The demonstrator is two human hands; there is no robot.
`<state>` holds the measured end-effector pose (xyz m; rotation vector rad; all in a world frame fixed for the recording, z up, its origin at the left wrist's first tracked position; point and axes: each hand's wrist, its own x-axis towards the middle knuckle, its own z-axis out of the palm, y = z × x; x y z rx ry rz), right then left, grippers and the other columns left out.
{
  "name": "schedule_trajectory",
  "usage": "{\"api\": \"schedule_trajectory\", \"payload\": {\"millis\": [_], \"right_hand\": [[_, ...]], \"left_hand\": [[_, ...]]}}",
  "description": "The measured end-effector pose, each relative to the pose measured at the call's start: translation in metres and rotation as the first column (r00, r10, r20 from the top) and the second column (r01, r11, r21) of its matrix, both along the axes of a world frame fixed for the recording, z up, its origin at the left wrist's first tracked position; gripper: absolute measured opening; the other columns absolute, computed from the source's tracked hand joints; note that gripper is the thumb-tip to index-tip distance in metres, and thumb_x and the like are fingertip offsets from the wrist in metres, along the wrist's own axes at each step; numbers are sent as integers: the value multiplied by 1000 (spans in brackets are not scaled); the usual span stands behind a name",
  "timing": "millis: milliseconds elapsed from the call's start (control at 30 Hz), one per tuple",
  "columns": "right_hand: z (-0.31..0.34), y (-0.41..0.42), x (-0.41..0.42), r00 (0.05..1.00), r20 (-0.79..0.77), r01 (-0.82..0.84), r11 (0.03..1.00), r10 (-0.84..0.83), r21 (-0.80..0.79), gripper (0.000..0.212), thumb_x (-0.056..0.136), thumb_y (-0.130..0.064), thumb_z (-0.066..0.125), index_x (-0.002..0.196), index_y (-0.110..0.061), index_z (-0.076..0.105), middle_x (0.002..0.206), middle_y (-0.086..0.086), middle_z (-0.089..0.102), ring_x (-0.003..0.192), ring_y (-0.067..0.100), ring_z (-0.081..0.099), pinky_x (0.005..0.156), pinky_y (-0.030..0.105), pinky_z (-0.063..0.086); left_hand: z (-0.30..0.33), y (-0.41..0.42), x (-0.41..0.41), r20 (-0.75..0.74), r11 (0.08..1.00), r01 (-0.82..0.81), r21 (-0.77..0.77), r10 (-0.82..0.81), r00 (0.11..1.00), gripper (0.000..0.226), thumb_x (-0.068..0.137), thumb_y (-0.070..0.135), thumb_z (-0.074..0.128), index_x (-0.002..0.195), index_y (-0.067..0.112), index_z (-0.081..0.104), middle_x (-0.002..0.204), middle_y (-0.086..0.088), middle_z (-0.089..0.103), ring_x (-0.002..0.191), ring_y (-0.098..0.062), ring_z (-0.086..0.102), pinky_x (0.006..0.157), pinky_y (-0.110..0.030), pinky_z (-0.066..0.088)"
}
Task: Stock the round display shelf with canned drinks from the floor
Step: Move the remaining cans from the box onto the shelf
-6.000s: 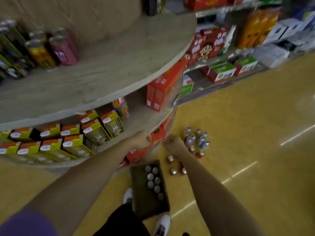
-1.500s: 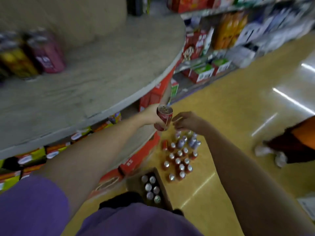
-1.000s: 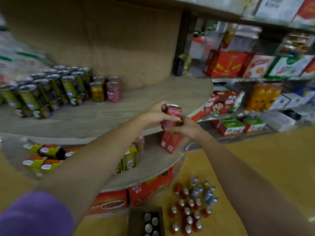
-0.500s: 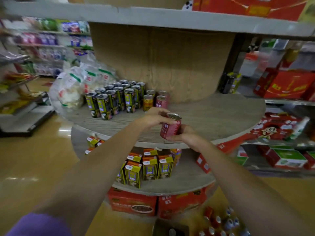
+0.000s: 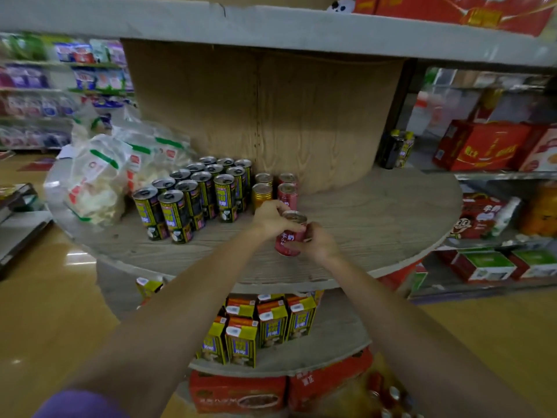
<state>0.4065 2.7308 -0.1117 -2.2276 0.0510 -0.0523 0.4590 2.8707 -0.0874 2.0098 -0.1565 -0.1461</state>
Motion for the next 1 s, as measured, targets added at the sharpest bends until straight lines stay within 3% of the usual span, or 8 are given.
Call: {"api": "schedule_trajectory", "payload": {"millis": [67,167,333,533,600,700,1000], "right_hand": [[-6,3,12,999,-8,36,997,-37,-69,34,72,-27,85,94,-16,61,89,-6,63,90,15,59,72,27,41],[-14,7,28,995,-29,92,978,-99,-185,55,70,-32,85,116,-11,63,111,5,69,104,23,64,76,27,46],[-17,14,55,988,-37,138,971,-148,-198,53,76,-25,82,120,-7,59,117,12,66,110,30,61,79,29,43],[-14,19,86,985,-50,151,956,-168,-250,54,75,-28,83,119,-6,60,117,12,67,112,30,61,87,32,47],[-12,20,92,986,-54,137,945,-160,-296,54,77,-28,82,121,-6,61,119,14,67,114,31,61,87,32,45],[-13,19,100,979,-51,171,929,-198,-327,54,78,-28,80,124,-7,59,122,16,65,116,31,59,85,29,43],[-12,21,104,966,-95,193,919,-239,-342,56,80,-29,79,124,-5,55,124,14,63,117,30,58,90,30,43]], "left_hand": [[-3,1,8,18,998,33,45,-34,999,61,41,30,97,92,12,68,92,-7,73,92,-23,69,88,-42,56],[-14,4,25,17,996,72,60,-74,997,52,55,32,95,94,11,68,96,-10,72,95,-24,68,90,-43,54],[-16,11,60,0,996,80,47,-80,997,52,60,26,93,101,6,67,89,-4,66,88,-18,63,87,-36,53],[-9,9,89,50,970,58,236,-71,996,45,67,39,87,90,9,64,90,-4,63,89,-17,60,70,-28,42],[-11,5,97,62,956,67,285,-89,994,57,70,44,84,104,3,65,104,-11,66,103,-25,63,77,-31,45],[-14,0,103,84,962,21,272,-46,995,86,68,45,85,132,-1,50,130,-15,58,120,-29,55,99,-34,45],[-12,-4,106,98,930,26,367,-66,993,69,77,44,79,122,-2,54,123,-16,60,114,-29,57,90,-33,45]]}}
